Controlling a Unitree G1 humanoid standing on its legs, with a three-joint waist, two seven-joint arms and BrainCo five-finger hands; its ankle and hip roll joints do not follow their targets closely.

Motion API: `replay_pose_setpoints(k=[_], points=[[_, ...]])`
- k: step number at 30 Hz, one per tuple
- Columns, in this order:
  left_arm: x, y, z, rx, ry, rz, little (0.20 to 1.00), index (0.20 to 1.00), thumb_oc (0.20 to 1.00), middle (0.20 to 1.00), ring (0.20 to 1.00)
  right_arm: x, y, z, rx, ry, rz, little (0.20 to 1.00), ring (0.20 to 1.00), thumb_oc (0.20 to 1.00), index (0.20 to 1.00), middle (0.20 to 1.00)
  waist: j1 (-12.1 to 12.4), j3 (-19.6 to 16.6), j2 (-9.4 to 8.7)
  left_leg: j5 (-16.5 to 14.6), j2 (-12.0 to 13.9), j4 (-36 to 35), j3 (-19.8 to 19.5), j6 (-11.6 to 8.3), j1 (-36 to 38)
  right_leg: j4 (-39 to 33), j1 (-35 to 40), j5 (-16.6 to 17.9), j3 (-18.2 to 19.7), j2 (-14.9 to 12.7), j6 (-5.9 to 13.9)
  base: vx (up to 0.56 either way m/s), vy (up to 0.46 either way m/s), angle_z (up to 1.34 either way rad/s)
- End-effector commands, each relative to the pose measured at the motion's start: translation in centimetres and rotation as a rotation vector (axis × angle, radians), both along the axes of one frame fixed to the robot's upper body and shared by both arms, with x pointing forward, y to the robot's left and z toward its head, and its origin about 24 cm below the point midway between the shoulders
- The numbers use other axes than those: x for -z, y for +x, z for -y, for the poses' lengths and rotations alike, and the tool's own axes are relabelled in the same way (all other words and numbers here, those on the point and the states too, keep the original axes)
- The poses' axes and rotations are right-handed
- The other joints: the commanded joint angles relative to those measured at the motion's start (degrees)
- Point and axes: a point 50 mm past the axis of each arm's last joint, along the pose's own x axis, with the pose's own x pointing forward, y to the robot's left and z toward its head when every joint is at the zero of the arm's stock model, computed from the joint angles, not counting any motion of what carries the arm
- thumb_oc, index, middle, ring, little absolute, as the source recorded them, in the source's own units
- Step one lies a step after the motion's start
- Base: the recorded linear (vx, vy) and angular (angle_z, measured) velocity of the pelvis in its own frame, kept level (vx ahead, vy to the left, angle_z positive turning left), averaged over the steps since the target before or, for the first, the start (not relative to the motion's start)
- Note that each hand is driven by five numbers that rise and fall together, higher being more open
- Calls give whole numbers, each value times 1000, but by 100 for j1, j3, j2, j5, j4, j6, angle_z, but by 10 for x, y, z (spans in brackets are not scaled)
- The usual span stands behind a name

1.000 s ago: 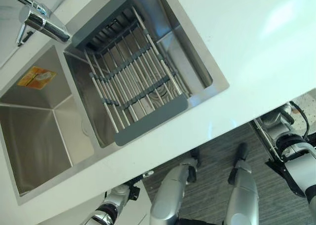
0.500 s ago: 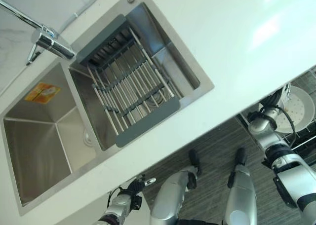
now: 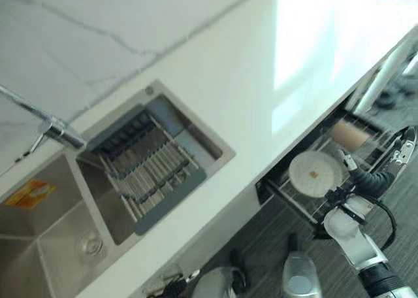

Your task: Place the dishes in the dishwasher.

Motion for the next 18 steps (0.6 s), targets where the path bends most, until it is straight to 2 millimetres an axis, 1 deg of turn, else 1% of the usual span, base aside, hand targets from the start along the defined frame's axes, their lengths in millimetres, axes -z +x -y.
replay_pose_setpoints(k=[1,3,5,6,7,8,10,12,13,14,15,16,17,18], points=[[0,4,3,4,-3,-6,1000,1000,1000,1000,1000,-37,8,-2,1,-100,183,1000,1000,1000,1000,1000,55,250,48,-267,239,723,-266,-151,-246,586,248,-543,1,-49,-106,77,-54,-6],[1,-5,-3,-17,2,-34,1000,1000,1000,1000,1000,-45,-1,15,118,-127,219,1000,1000,1000,1000,1000,10,120,-72,-303,303,723,-213,-151,-138,586,340,-573,23,5,-110,83,-70,-10],[2,-13,-8,-40,6,-52,1000,1000,1000,1000,1000,-56,-13,39,262,-133,282,1000,1000,1000,1000,1000,-53,20,-197,-350,362,723,-163,-157,-54,586,386,-594,66,52,-99,70,-98,-9],[2,-16,-12,-46,11,-63,1000,1000,1000,1000,1000,-62,-23,59,375,-129,305,1000,1000,1000,1000,1000,-96,-45,-281,-385,402,723,-135,-157,-6,586,411,-611,92,76,-83,69,-111,-6],[1,-18,-14,-47,13,-69,1000,1000,1000,1000,1000,-66,-28,71,437,-135,307,1000,1000,1000,1000,1000,-117,-76,-322,-404,421,723,-126,-156,18,586,424,-621,110,91,-77,95,-157,-9],[0,-18,-19,-41,17,-76,1000,1000,1000,1000,1000,-69,-42,102,617,-151,256,1000,1000,1000,1000,1000,-158,-150,-416,-443,469,723,-109,-150,71,586,456,-648,141,133,-69,77,-137,-11],[0,-17,-22,-41,22,-75,1000,1000,1000,1000,1000,-67,-53,126,739,-109,204,1000,1000,1000,1000,1000,-182,-206,-477,-462,505,723,-97,-145,98,586,479,-669,161,173,-70,63,-128,-11],[-1,-15,-26,-46,32,-82,1000,1000,1000,1000,1000,-51,-69,152,870,-5,129,1000,1000,1000,1000,1000,-223,-270,-539,-476,541,723,-77,-145,123,586,500,-688,189,224,-72,54,-112,-13],[-2,-14,-29,-51,41,-88,1000,1000,1000,1000,1000,-40,-79,166,919,89,107,1000,1000,1000,1000,1000,-248,-294,-568,-480,560,723,-64,-139,136,586,506,-689,198,248,-79,70,-134,-7],[-3,-11,-35,-62,56,-102,1000,1000,1000,1000,1000,-16,-100,188,1001,265,48,1000,1000,1000,1000,1000,-279,-333,-608,-483,589,723,-53,-139,156,586,526,-696,210,292,-91,75,-139,-1],[-4,-9,-39,-69,63,-110,1000,1000,1000,1000,1000,2,-113,199,1052,368,17,1000,1000,1000,1000,1000,-281,-347,-623,-482,604,723,-53,-136,168,586,541,-701,206,314,-105,68,-120,4],[-5,-8,-40,-73,67,-114,1000,1000,1000,1000,1000,11,-120,204,1076,422,0,1000,1000,1000,1000,1000,-275,-347,-630,-479,611,723,-56,-136,174,586,550,-703,203,325,-114,54,-104,1],[-6,-5,-45,-80,77,-123,1000,1000,1000,1000,1000,32,-136,212,1136,506,-62,1000,1000,1000,1000,1000,-258,-356,-648,-469,620,723,-79,-139,177,586,567,-707,197,349,-133,58,-115,-1],[-7,-4,-47,-85,83,-130,1000,1000,1000,1000,1000,50,-148,215,1187,571,-129,1000,1000,1000,1000,1000,-231,-357,-659,-463,622,723,-106,-136,184,586,588,-712,188,366,-146,77,-153,-5]])
